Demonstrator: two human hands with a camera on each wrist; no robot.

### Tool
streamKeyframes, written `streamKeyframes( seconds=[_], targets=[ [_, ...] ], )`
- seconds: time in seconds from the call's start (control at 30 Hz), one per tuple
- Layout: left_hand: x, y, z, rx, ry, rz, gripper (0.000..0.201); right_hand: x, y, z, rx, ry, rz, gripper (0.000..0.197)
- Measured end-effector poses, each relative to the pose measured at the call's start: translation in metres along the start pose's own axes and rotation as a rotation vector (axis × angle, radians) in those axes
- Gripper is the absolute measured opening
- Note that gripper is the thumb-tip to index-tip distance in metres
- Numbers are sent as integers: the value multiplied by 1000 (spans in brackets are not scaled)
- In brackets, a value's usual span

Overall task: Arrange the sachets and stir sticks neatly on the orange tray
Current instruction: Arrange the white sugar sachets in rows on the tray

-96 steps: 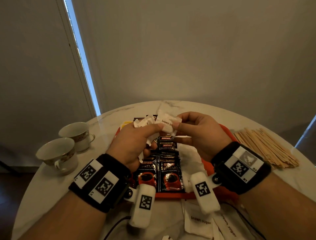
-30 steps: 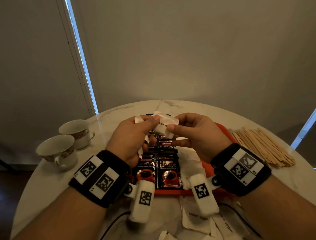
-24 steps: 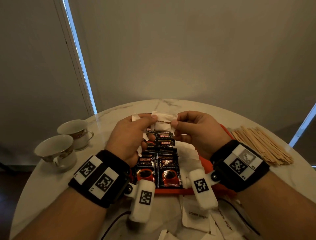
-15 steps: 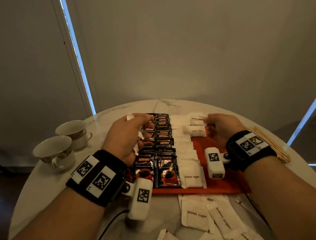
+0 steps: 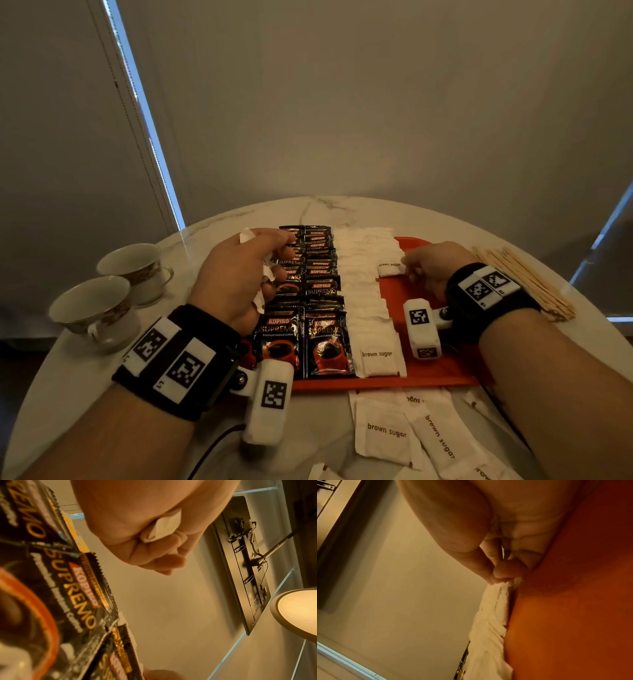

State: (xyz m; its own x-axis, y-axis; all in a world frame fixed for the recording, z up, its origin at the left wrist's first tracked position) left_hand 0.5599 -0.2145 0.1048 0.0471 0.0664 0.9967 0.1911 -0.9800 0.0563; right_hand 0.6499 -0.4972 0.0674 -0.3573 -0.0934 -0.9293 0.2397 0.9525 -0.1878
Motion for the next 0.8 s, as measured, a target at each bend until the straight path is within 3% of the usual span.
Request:
streamKeyframes(
  seconds=[0.1, 0.2, 0.5, 0.8],
  targets=[
    [0, 0, 0, -6, -8, 0, 13, 0, 1, -2, -1, -24, 36, 9],
    [1, 0, -1, -5, -13, 5, 12, -1, 5, -2, -41, -67, 92, 27],
    [0, 5, -3, -84, -100, 1, 7, 0, 15, -6, -70, -41, 143, 9],
    [-1, 6, -4, -117, -101, 21, 4, -3, 9, -6, -19, -127, 170, 13]
  ],
)
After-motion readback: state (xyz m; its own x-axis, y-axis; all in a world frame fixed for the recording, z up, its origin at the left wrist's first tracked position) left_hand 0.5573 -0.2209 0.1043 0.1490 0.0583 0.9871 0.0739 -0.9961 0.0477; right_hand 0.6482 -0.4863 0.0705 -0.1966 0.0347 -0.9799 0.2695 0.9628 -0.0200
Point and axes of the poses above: each hand's wrist, its own z-axis towards the middle knuckle, its own y-axis out of the palm, x = y × z, the point moved 3 cm from there along z, towards the middle knuckle, and after that the axes turned 9 degrees about z, right-handed, at the moved point
